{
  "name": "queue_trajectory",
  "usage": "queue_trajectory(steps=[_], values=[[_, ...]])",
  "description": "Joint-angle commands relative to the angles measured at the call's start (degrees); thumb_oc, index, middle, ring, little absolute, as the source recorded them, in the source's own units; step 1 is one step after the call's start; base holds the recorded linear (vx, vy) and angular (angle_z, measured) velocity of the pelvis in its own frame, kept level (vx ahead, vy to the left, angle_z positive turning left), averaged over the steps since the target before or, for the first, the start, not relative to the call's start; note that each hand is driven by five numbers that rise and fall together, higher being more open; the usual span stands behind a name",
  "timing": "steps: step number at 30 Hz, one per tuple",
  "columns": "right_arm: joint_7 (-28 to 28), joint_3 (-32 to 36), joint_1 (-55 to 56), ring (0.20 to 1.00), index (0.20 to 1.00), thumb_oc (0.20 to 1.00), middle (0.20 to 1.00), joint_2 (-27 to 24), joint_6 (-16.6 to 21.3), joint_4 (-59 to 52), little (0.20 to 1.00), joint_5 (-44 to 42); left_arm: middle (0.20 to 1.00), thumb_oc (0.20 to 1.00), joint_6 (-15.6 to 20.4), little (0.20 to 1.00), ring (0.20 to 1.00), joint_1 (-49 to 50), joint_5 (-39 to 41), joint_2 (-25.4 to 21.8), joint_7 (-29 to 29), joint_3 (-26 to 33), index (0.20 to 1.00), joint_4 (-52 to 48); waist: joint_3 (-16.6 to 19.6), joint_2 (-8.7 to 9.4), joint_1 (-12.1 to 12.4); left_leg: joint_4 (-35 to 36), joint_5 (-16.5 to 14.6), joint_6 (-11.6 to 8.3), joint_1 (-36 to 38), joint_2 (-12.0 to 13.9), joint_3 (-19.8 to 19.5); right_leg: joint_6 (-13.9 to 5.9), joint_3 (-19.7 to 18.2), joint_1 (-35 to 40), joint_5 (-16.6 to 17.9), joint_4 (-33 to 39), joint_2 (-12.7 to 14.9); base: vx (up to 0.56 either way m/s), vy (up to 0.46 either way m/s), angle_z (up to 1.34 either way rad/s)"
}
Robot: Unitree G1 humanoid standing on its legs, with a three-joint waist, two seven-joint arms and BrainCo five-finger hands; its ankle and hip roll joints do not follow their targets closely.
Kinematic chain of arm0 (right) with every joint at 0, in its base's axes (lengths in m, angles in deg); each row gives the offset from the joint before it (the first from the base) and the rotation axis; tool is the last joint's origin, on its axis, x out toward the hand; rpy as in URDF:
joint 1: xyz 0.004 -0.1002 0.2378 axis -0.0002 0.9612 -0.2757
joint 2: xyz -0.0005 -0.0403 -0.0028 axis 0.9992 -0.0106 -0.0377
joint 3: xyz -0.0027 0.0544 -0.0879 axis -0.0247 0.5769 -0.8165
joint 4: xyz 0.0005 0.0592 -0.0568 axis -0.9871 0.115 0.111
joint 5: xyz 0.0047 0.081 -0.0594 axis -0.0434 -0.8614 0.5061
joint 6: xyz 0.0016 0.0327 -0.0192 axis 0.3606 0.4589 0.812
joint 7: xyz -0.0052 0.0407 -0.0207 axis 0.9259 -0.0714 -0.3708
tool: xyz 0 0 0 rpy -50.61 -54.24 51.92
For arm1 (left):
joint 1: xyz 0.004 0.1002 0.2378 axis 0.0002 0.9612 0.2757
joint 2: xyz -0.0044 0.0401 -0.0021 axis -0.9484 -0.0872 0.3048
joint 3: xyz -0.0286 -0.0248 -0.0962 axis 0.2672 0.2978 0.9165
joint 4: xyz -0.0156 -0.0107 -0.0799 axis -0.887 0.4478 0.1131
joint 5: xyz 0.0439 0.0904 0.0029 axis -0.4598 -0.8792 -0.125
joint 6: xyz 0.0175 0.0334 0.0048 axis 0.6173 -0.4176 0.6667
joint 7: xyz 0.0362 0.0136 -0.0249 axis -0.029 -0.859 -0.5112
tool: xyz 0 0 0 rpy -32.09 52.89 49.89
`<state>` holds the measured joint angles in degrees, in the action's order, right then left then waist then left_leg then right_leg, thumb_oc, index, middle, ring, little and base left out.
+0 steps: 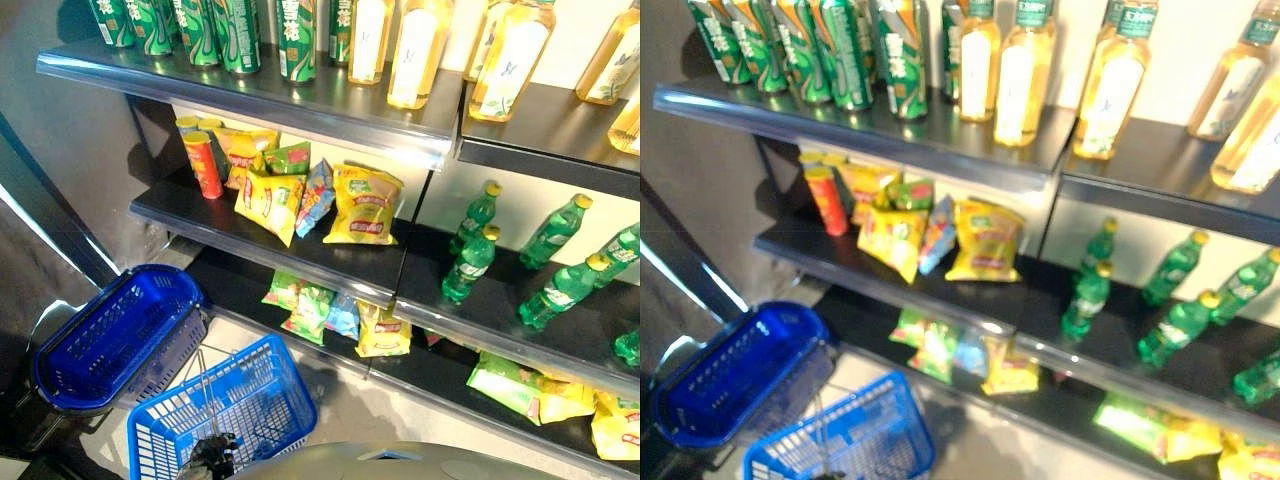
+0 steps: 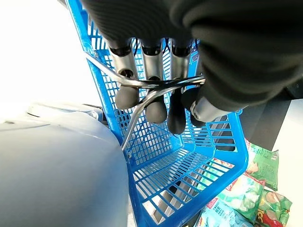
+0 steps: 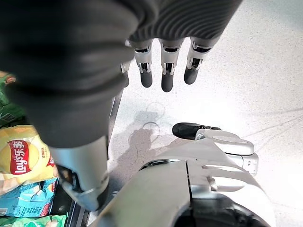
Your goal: Pick up the snacks into the basket
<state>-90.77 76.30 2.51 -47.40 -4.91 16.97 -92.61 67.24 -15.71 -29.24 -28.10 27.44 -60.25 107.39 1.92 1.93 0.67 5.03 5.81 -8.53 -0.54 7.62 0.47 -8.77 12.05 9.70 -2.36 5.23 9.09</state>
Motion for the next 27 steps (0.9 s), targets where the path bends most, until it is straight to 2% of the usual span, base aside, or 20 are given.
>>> queue_trajectory(steps=[1,27], values=[[0.3,0.5,-3.4,1.000,1.000,1.000,1.000,0.3,0.5,2.8,1.000,-0.3,0.200,0.200,0.9,0.200,0.200,-1.7,0.1,2.2,1.6,-1.1,0.200,4.5,-1.6,0.07,0.5,0.0,-2.3,3.95,0.1,-1.4,-1.6,-0.15,1.1,-4.1,5.4,-0.2,-0.4,0.00,0.000,0.00],[0.2,0.0,-3.6,1.000,1.000,1.000,1.000,-0.1,0.5,2.7,1.000,0.7,0.200,0.200,1.3,0.200,0.200,-1.2,0.7,2.0,1.4,-0.4,0.200,4.2,-2.5,0.20,0.8,0.0,-2.6,4.34,0.6,-1.3,-1.3,-0.07,0.3,-4.4,5.3,-0.2,-0.7,0.00,0.000,0.00]])
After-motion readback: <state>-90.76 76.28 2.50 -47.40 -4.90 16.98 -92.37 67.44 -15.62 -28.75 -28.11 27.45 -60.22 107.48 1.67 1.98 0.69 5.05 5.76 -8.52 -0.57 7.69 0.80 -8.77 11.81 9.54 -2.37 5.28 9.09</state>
